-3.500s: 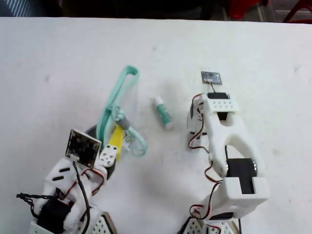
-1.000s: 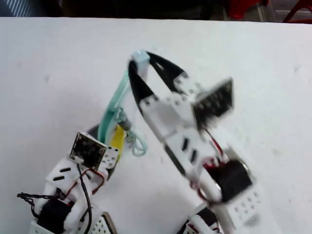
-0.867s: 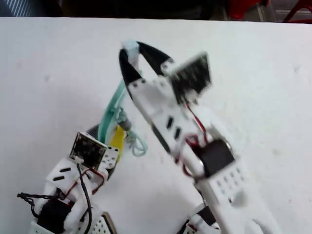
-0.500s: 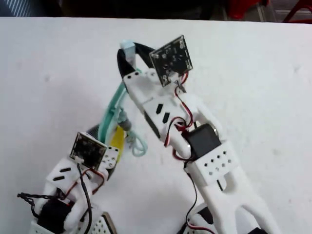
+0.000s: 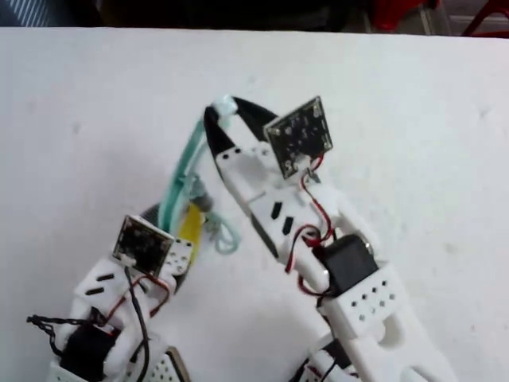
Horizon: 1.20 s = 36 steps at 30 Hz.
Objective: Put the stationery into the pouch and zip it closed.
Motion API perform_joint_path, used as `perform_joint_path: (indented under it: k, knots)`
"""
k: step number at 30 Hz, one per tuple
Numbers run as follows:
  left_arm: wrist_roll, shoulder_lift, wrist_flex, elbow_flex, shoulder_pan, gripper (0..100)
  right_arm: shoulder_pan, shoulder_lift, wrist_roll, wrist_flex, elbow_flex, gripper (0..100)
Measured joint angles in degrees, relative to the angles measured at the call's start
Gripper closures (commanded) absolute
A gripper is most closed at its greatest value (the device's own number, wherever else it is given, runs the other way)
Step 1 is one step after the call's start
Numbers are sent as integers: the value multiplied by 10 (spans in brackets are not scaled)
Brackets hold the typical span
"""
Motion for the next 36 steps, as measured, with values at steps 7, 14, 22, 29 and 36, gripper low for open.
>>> perform_joint_path:
  k: [7, 14, 22, 29, 36]
  knots:
    - [1, 0, 7, 0, -3, 757, -2, 10, 1, 4, 3, 982]
    - [41, 2, 40, -17, -46, 754, -4, 5, 1, 59, -22, 982]
    - [43, 1, 40, -20, -64, 755, -32, 26, 1, 119, -84, 982]
    - [43, 1, 40, -20, -64, 755, -55, 159, 1, 218, -233, 982]
    - [43, 1, 40, -20, -64, 755, -58, 316, 1, 450, -499, 982]
